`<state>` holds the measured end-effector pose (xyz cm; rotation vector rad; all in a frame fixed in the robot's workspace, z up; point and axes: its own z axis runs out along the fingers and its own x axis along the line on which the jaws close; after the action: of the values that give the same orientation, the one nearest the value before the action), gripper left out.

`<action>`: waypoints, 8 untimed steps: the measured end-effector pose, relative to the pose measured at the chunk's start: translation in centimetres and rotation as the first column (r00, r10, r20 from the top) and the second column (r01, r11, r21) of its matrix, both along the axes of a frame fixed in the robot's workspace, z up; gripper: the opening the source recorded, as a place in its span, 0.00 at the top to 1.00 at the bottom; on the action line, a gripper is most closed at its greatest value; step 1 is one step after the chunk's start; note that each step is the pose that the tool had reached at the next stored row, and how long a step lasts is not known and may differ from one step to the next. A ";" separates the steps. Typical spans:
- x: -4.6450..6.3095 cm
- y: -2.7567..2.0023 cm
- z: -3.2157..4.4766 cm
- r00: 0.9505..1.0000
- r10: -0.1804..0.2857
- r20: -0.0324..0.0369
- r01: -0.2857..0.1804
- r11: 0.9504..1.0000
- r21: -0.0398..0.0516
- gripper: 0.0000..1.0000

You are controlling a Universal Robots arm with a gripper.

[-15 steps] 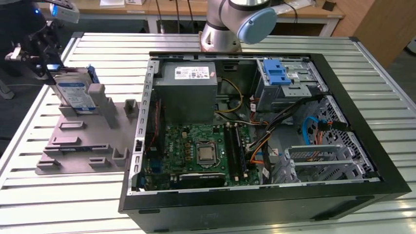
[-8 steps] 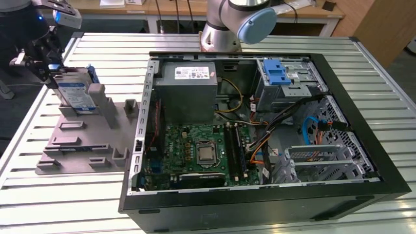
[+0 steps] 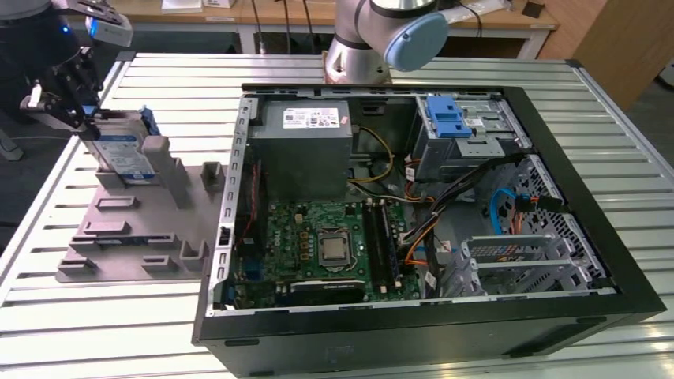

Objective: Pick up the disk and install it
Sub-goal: 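Pick up the disk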

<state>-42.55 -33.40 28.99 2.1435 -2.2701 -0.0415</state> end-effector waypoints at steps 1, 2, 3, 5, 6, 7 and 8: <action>0.0 0.00 0.01 1.000 0.000 0.000 0.000 1.000 0.000 0.63; 0.0 0.00 0.01 1.000 0.000 0.000 0.000 1.000 0.000 0.63; 0.0 0.00 0.02 1.000 0.000 0.000 0.000 1.000 0.000 0.63; 0.0 -0.01 0.02 1.000 0.006 0.000 -0.006 1.000 0.000 0.63; 0.0 -0.01 0.02 1.000 0.019 0.000 -0.019 1.000 0.000 0.63; 0.0 -0.01 0.02 0.999 0.032 0.000 -0.032 0.999 0.000 0.63; 0.0 -0.01 0.01 0.999 0.045 0.000 -0.045 0.999 0.000 0.63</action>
<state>-42.59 -33.42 29.00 2.1930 -2.2213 -0.0408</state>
